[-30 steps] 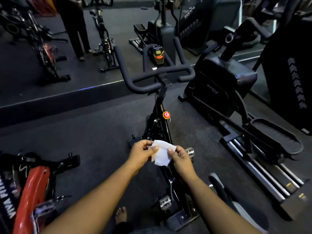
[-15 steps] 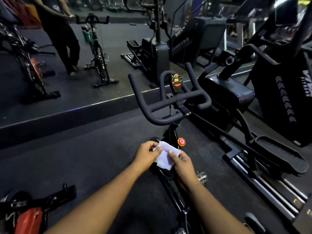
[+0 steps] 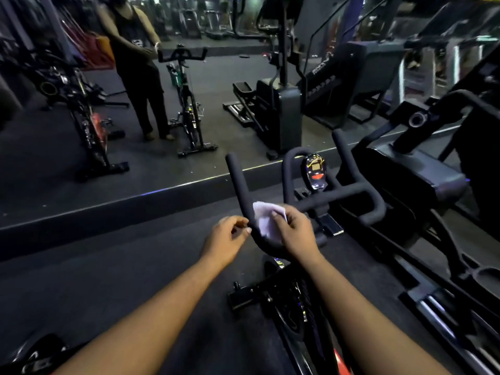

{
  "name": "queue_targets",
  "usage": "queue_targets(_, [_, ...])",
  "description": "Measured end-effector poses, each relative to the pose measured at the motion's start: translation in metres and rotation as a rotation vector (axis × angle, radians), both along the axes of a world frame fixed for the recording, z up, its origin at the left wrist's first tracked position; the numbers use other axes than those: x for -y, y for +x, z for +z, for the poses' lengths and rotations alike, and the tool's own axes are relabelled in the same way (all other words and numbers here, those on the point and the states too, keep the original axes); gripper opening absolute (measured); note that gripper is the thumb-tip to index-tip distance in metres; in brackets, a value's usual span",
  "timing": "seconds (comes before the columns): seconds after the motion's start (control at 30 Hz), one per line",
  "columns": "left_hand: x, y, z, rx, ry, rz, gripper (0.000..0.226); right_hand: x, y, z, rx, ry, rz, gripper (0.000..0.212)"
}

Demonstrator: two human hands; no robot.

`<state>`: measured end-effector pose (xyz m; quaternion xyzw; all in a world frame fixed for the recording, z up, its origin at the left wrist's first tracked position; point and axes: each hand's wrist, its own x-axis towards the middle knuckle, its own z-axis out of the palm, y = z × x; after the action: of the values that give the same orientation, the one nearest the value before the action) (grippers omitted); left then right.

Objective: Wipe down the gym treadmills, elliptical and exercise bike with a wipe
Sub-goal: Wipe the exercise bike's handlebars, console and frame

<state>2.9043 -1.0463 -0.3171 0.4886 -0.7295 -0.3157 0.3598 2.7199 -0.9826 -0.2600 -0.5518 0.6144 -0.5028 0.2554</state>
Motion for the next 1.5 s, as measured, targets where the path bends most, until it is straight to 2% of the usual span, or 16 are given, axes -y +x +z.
queue_targets(0.07, [0.023, 0.001, 0.007, 0.083, -0.092, 0.033, 0.023, 0.030, 0.001, 0.012, -0.122, -0.091, 0.000, 0.043])
queue_targets(0.13, [0.040, 0.002, 0.012, 0.234, -0.135, 0.065, 0.036, 0.056, 0.002, 0.008, -0.259, -0.091, 0.051, 0.054])
queue_targets(0.27, [0.055, 0.006, 0.007, 0.496, -0.148, 0.075, 0.064, 0.075, 0.010, -0.047, -0.761, 0.157, 0.330, 0.062])
queue_targets(0.33, [0.059, 0.008, -0.002, 0.573, -0.183, 0.026, 0.071, 0.069, 0.012, -0.070, -0.911, 0.179, 0.383, 0.062])
queue_targets(0.47, [0.061, 0.009, -0.015, 0.700, -0.233, -0.117, 0.077, 0.048, 0.000, -0.075, -0.882, 0.116, 0.426, 0.061])
queue_targets(0.6, [0.075, 0.015, -0.028, 0.745, -0.363, -0.200, 0.077, 0.031, -0.020, -0.055, -0.729, 0.212, 0.528, 0.061])
queue_targets(0.7, [0.104, 0.021, -0.015, 0.694, -0.395, -0.190, 0.079, 0.053, -0.020, -0.031, -0.450, 0.119, 0.343, 0.059])
queue_targets(0.83, [0.147, 0.027, 0.024, 0.679, -0.392, -0.143, 0.079, 0.115, 0.002, 0.007, -0.298, -0.066, 0.036, 0.060])
queue_targets(0.93, [0.174, 0.031, 0.048, 0.735, -0.364, -0.141, 0.083, 0.162, 0.031, 0.021, -0.352, -0.143, -0.051, 0.060])
queue_targets(1.03, [0.192, 0.038, 0.054, 0.815, -0.375, -0.172, 0.089, 0.188, 0.056, 0.009, -0.526, -0.001, 0.062, 0.067])
queue_targets(1.13, [0.198, 0.044, 0.047, 0.933, -0.439, -0.265, 0.095, 0.183, 0.063, -0.020, -0.705, 0.075, 0.078, 0.071])
queue_targets(1.27, [0.198, 0.046, 0.042, 0.964, -0.433, -0.356, 0.101, 0.145, 0.051, -0.036, -0.832, 0.149, 0.119, 0.071])
queue_targets(1.4, [0.201, 0.044, 0.042, 0.951, -0.457, -0.377, 0.104, 0.113, 0.033, -0.034, -0.873, 0.226, 0.267, 0.065])
queue_targets(1.5, [0.202, 0.038, 0.045, 0.974, -0.484, -0.384, 0.104, 0.122, 0.026, -0.014, -0.770, 0.131, 0.147, 0.061])
